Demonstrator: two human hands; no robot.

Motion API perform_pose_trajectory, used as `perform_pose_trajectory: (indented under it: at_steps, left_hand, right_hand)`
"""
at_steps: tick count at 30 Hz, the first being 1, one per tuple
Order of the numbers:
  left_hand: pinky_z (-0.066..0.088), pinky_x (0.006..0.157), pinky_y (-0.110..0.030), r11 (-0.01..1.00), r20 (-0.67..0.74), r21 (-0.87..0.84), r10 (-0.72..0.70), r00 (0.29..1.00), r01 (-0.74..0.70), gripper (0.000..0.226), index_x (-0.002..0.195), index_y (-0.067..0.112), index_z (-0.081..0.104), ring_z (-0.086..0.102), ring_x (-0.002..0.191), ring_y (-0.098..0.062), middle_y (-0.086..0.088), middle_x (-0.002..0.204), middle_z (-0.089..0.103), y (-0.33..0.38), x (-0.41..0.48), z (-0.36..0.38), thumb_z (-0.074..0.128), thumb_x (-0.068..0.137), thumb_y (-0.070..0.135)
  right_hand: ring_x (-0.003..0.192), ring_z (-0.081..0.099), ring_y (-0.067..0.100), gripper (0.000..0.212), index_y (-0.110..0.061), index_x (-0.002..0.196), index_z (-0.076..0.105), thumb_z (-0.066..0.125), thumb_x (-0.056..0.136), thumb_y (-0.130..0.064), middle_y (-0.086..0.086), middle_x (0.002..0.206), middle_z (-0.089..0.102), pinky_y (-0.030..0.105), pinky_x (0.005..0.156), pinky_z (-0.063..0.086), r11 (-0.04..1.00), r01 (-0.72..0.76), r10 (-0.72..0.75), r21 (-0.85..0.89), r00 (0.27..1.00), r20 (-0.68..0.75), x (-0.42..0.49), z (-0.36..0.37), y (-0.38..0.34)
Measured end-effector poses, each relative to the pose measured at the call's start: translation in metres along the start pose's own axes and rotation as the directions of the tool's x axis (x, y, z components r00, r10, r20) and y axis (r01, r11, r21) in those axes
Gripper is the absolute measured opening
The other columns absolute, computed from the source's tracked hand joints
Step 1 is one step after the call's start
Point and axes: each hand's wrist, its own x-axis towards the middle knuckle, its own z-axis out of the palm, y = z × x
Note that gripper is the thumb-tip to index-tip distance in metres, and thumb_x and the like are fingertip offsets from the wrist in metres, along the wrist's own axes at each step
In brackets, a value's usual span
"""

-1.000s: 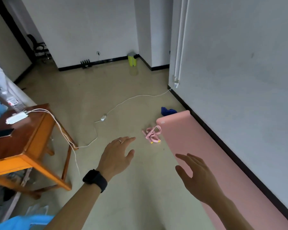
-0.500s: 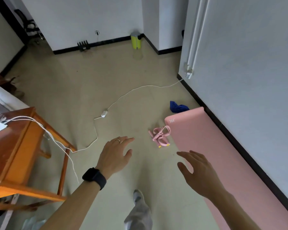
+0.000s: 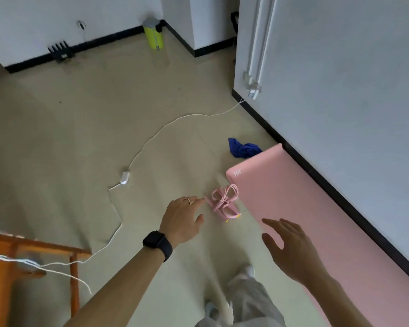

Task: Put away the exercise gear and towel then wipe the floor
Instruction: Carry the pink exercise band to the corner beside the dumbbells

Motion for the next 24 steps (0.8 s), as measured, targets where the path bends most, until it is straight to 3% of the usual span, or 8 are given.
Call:
perform_pose_trajectory:
  at_steps: [5,15,24]
  left_hand:
    - [0.037,0.106,-0.039,0.997,0.146,0.060,0.046,0.988,-0.055,0.049,0.142,0.029,0.046,0.046,0.132,-0.020,0.002,0.142,0.053,-0.025,0.100,0.014,0.051,0.094,0.034]
    - [0.034,0.108,-0.037,0.986,0.421,0.161,-0.033,0.907,-0.038,0.052,0.145,0.030,0.041,0.045,0.132,-0.022,0.001,0.144,0.051,-0.085,0.271,0.027,0.044,0.094,0.038]
    - [0.044,0.095,-0.034,0.947,0.608,0.152,0.135,0.782,-0.282,0.038,0.130,0.032,0.051,0.057,0.112,-0.021,0.008,0.125,0.062,-0.123,0.397,0.086,0.050,0.092,0.036]
  right_hand:
    - [0.141,0.038,0.017,0.042,-0.040,0.139,0.050,0.048,0.098,-0.048,-0.017,0.139,0.057,0.031,0.112,0.031,0.995,-0.103,0.102,0.014,0.993,0.059,0.085,0.025,0.011]
    - [0.140,0.037,0.016,0.046,-0.040,0.143,0.044,0.042,0.099,-0.051,-0.013,0.141,0.054,0.032,0.111,0.034,0.960,-0.275,0.243,0.061,0.920,0.309,0.252,0.071,0.011]
    - [0.134,0.043,0.020,0.047,-0.035,0.144,0.044,0.041,0.099,-0.047,-0.007,0.139,0.056,0.034,0.105,0.040,0.865,-0.499,0.436,0.055,0.800,0.413,0.364,0.145,0.024]
